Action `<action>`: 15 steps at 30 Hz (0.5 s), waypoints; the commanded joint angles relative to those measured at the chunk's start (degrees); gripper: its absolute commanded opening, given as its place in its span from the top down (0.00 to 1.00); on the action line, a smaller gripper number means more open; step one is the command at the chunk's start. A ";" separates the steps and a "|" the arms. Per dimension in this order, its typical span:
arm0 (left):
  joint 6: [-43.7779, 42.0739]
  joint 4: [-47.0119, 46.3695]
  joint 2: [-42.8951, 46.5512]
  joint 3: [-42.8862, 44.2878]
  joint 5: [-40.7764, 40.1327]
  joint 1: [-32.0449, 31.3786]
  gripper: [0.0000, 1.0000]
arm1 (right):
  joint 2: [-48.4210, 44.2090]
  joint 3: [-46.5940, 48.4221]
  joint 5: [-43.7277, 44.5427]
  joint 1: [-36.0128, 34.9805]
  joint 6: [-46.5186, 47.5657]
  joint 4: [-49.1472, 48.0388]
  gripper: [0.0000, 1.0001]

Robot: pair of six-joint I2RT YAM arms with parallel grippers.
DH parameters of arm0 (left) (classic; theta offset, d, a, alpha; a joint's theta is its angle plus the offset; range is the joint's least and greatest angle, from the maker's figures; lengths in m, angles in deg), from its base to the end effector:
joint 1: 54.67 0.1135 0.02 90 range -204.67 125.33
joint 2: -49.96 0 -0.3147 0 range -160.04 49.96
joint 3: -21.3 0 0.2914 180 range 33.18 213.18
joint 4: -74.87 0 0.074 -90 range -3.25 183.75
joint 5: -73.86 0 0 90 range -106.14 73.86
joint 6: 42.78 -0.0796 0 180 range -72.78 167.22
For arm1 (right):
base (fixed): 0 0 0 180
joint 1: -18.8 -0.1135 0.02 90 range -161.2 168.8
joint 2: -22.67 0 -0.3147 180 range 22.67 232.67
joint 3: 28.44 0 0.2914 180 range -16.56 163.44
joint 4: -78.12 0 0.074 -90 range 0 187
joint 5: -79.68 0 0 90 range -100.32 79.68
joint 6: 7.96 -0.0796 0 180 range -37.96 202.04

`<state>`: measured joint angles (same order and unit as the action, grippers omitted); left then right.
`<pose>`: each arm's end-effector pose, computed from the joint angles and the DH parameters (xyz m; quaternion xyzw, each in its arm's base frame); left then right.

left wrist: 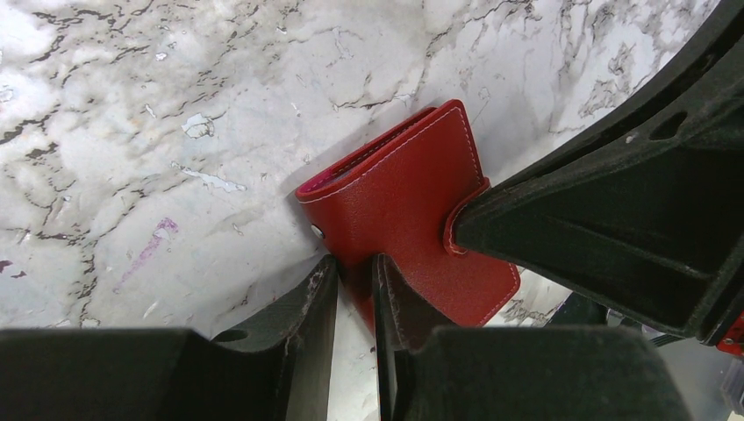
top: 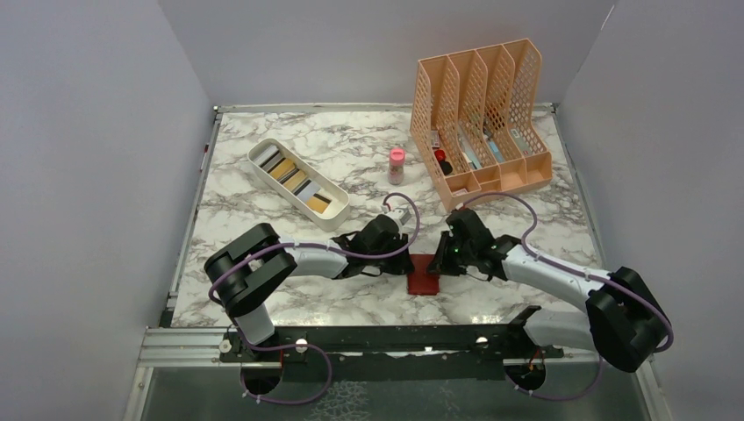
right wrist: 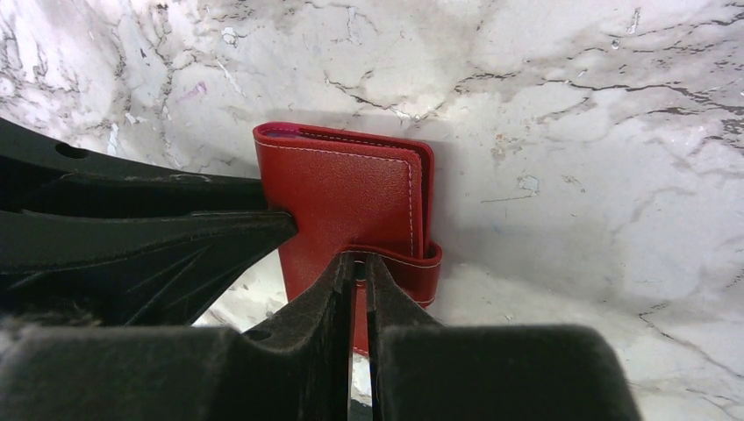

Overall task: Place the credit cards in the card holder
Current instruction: Close the card holder at the center of the board.

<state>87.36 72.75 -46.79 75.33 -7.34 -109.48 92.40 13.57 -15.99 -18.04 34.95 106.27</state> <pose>0.2131 -0.3233 0.1290 0.1474 0.8943 -0.3542 0.2302 0.1993 0.1591 0.1463 0.0708 0.9523 0.2311 0.1863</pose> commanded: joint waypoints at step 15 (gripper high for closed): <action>0.73 -4.81 1.18 -5.09 3.83 -0.23 0.77 | 11.22 1.36 15.08 -4.06 -3.24 11.14 0.90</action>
<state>88.01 66.83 -46.59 72.23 -6.12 -109.00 96.97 18.22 -9.94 -21.45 32.30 111.67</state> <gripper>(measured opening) 0.235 0.110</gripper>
